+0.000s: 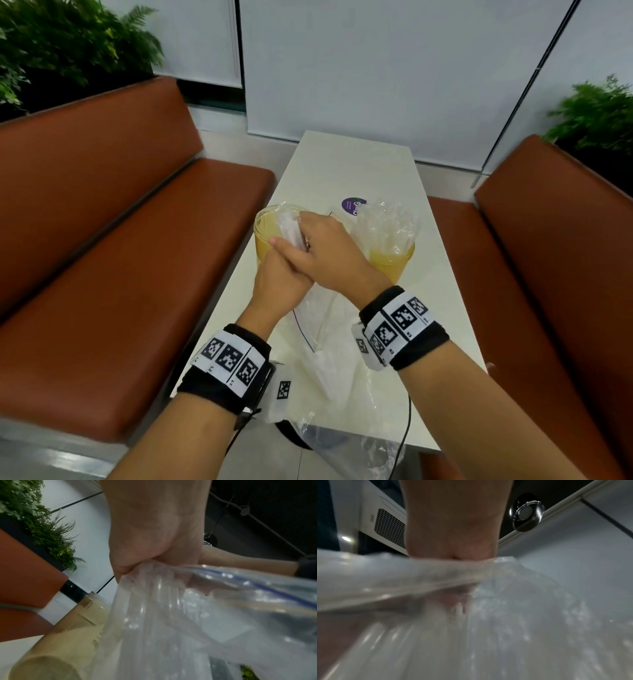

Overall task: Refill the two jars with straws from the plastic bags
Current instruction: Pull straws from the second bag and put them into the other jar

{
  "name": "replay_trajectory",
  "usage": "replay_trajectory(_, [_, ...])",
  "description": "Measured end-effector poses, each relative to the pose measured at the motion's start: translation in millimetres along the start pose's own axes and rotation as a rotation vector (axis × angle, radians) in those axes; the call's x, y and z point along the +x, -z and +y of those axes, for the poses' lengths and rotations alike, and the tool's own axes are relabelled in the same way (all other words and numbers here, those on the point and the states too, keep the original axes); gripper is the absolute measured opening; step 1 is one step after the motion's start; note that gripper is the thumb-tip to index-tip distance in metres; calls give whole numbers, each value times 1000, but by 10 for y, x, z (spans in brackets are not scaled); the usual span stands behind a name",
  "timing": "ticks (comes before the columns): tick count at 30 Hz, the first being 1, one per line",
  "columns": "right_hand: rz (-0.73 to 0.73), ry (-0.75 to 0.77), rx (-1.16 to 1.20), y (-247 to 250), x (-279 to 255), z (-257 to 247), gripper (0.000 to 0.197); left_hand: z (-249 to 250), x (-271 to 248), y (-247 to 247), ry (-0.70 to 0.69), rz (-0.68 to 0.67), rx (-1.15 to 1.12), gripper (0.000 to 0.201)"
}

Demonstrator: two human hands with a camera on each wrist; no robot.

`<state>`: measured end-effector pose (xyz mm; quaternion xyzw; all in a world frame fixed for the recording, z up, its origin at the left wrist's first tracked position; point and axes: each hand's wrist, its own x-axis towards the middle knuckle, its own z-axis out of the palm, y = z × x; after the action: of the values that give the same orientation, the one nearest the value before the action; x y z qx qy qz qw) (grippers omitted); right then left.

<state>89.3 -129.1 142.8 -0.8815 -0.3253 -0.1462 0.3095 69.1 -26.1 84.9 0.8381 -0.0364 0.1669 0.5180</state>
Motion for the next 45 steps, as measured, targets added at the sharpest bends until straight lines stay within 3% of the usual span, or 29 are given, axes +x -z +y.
replay_trajectory(3, [40, 38, 0, -8, 88, -36, 54, -35, -3, 65, 97, -55, 24, 20])
replay_trajectory(7, [101, 16, 137, 274, 339, -200, 54, -110, -24, 156, 84, -21, 115, 66])
replay_trajectory(11, [334, 17, 266, 771, 787, -392, 52, -213, -152, 299, 122, -12, 102, 49])
replay_trajectory(15, [527, 137, 352, 1207, 1163, -446, 39, -376, -257, 471, 75, 47, 145, 41])
replay_trajectory(19, [662, 100, 311, 1149, 1438, -247, 48, -508, -382, 656, 116, 76, 147, 33])
replay_trajectory(22, [561, -60, 219, 704, 1485, 28, 48, -585, -449, 773, 147, 81, 165, 31])
replay_trajectory(27, [225, -336, 99, -242, 1272, 690, 52, -655, -457, 901, 167, 94, 146, 19])
replay_trajectory(32, [-33, -487, -6, -551, 1120, 909, 33, -645, -410, 964, 165, 107, 23, 27])
replay_trajectory(34, [-128, -553, -44, -512, 1111, 951, 56, -605, -386, 972, 171, 112, -12, 28])
replay_trajectory(36, [-135, -595, -61, -406, 1130, 934, 81, -555, -363, 961, 177, 127, -53, 28])
replay_trajectory(37, [-100, -579, -112, -327, 1149, 893, 86, -530, -353, 950, 178, 135, -76, 29])
replay_trajectory(39, [29, -463, -222, -127, 1175, 706, 74, -489, -331, 919, 175, 146, -102, 31])
replay_trajectory(41, [192, -243, -132, 43, 1122, 378, 39, -438, -306, 878, 161, 147, -99, 30])
replay_trajectory(42, [191, -120, -34, 104, 1066, 189, 20, -402, -293, 855, 151, 144, -99, 30])
replay_trajectory(43, [89, -25, 27, 143, 989, 25, 6, -363, -279, 831, 142, 140, -102, 29])
replay_trajectory(45, [-395, 10, 0, 153, 791, -229, 7, -299, -253, 790, 124, 129, -99, 27])
